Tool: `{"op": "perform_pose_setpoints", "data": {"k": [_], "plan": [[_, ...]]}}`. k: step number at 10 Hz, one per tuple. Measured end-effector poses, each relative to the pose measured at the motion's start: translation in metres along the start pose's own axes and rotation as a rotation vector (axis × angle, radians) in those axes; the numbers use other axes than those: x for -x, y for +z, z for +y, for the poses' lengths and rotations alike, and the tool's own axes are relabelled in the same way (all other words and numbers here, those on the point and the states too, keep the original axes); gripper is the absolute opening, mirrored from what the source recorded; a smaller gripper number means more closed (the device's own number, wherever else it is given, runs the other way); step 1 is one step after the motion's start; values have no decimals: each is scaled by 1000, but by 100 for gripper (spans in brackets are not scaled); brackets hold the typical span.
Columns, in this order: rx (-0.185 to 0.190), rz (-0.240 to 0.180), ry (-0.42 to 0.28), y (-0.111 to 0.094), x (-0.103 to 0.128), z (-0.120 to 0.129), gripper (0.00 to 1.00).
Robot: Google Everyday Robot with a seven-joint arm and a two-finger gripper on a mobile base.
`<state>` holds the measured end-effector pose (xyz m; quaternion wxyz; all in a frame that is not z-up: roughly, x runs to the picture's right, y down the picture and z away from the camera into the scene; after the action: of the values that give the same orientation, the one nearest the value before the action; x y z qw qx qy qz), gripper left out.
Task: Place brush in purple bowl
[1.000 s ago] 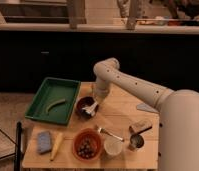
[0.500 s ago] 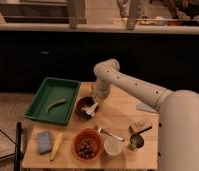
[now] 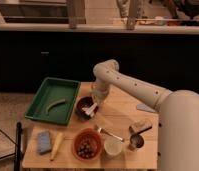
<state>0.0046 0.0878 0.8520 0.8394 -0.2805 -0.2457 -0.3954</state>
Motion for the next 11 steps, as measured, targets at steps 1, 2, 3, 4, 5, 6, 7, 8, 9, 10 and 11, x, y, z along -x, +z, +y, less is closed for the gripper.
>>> {"op": "perform_pose_setpoints", "data": {"k": [1,2,3,4,5,6,7,8,9,10,11], "plan": [[-6,-3,-14,0,4,-6,0],[-9,-5,-24,-1,6,-9,0],[-13,-6,-36,-1,9,-14,0],[-18,-7,-46,-1,13,-21,0],[-23,-8,-53,-1,16,-26,0],[-28,-8,-57,0,18,-30,1],[-34,-16,-53,1,20,-34,5],[-42,-27,-45,2,22,-38,17],[-48,-36,-37,3,22,-40,27],[-50,-41,-31,3,22,-40,35],[-53,-46,-27,3,22,-41,45]]}}
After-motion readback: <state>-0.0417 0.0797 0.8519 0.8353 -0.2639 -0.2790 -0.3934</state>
